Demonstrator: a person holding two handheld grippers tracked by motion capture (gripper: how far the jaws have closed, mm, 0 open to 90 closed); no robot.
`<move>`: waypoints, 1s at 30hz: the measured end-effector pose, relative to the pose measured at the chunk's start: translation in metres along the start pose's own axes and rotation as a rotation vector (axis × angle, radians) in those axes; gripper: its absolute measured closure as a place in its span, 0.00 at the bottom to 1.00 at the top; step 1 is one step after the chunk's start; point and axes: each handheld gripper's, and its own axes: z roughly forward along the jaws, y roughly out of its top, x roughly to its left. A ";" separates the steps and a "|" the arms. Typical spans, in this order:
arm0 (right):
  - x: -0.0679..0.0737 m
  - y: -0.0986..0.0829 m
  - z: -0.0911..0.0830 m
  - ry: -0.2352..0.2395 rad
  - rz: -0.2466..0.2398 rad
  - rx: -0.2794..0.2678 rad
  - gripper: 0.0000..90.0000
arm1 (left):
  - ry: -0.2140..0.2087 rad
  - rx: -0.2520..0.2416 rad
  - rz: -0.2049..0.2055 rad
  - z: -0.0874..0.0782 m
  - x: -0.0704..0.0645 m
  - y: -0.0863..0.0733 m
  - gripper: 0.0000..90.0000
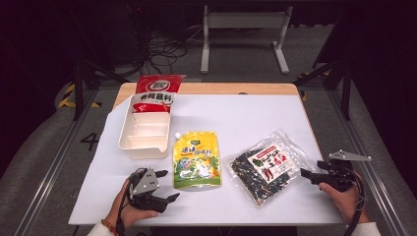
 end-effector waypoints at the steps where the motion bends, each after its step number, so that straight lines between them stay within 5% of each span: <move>1: -0.002 -0.002 0.001 0.023 0.025 -0.004 0.17 | -0.005 0.002 0.006 0.002 0.000 0.001 0.22; 11: 0.007 0.004 0.014 0.154 0.055 -0.021 0.24 | -0.055 0.013 0.036 0.017 -0.008 0.013 0.22; 13: 0.011 0.009 0.019 0.130 0.052 -0.014 0.24 | -0.063 0.016 0.046 0.020 -0.009 0.016 0.22; 15: 0.015 0.015 0.022 0.041 0.020 0.002 0.25 | -0.070 0.016 0.048 0.021 -0.010 0.017 0.22; 17: 0.017 0.017 0.020 0.009 0.021 0.009 0.28 | -0.071 0.019 0.055 0.021 -0.011 0.017 0.22; 24: 0.017 0.001 0.004 0.087 0.074 0.040 0.31 | -0.068 0.010 0.045 0.019 -0.011 0.017 0.22; 30: 0.015 0.002 -0.008 -0.002 0.098 0.047 0.30 | -0.068 0.012 0.049 0.018 -0.012 0.017 0.21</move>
